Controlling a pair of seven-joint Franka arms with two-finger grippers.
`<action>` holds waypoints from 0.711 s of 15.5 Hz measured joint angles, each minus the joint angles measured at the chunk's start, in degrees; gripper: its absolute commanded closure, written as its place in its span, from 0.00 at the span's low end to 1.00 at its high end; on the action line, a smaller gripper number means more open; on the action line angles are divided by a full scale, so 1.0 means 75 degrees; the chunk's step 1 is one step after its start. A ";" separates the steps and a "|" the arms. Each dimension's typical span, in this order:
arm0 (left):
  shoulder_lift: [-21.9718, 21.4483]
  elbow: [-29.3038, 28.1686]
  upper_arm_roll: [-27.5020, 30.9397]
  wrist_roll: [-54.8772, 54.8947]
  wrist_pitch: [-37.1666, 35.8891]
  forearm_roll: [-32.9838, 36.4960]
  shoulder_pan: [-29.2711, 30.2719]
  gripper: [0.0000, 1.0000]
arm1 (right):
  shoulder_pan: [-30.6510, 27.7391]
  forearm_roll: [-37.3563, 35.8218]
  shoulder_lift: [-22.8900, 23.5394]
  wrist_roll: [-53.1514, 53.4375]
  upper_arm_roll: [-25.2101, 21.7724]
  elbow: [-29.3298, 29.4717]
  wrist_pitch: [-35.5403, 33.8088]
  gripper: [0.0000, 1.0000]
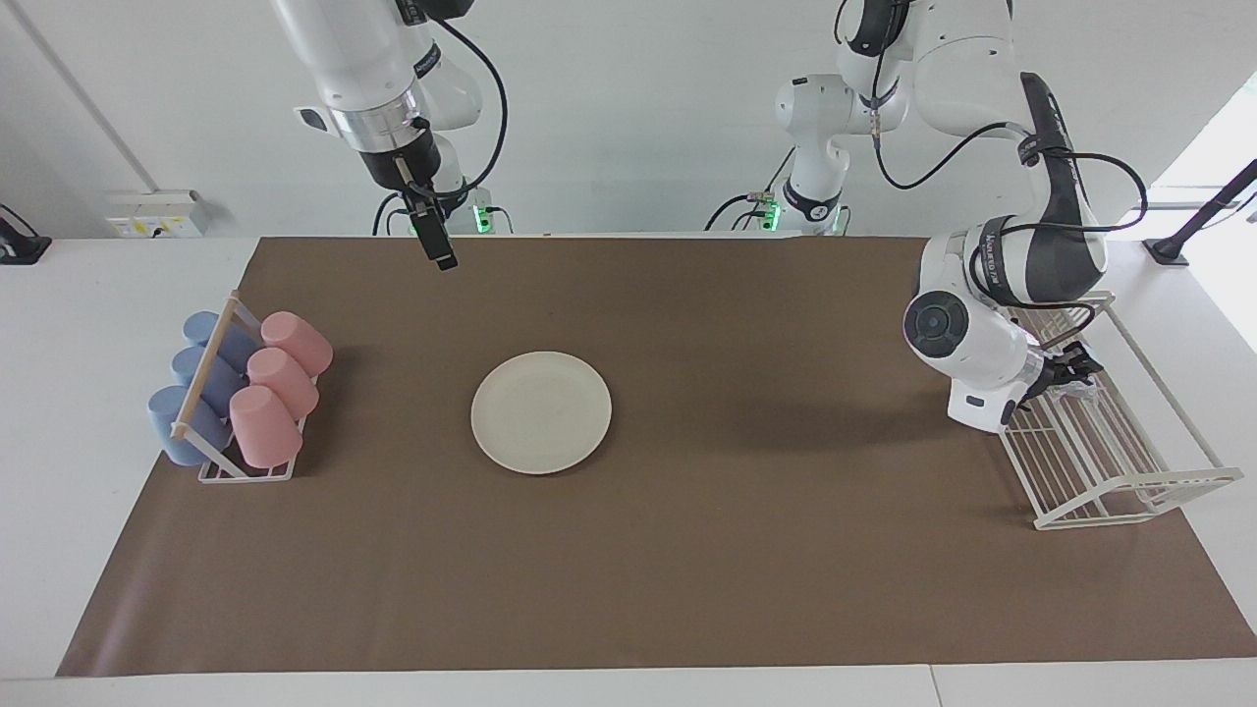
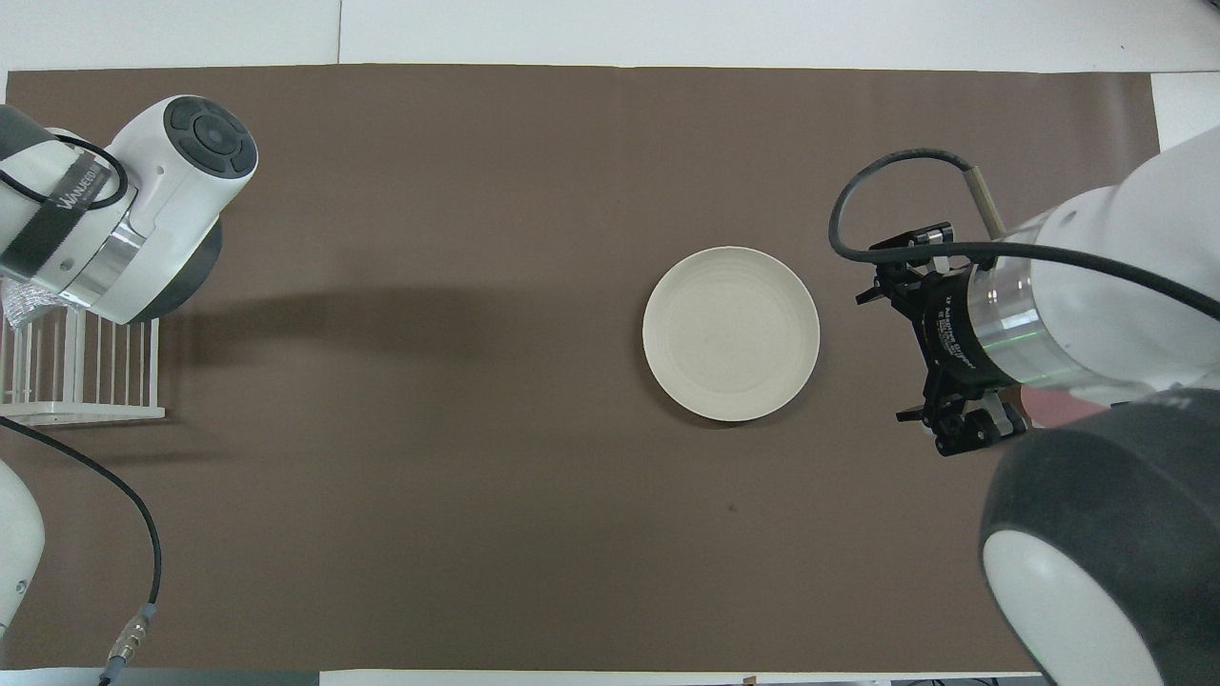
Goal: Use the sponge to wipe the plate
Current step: 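Grasp the clear pouch in the wire basket with the left gripper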
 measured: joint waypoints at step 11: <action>-0.0135 0.0052 0.0053 -0.0017 -0.0025 -0.0004 0.0020 1.00 | 0.0335 0.0007 0.0000 -0.0063 0.0023 0.0075 0.0419 0.00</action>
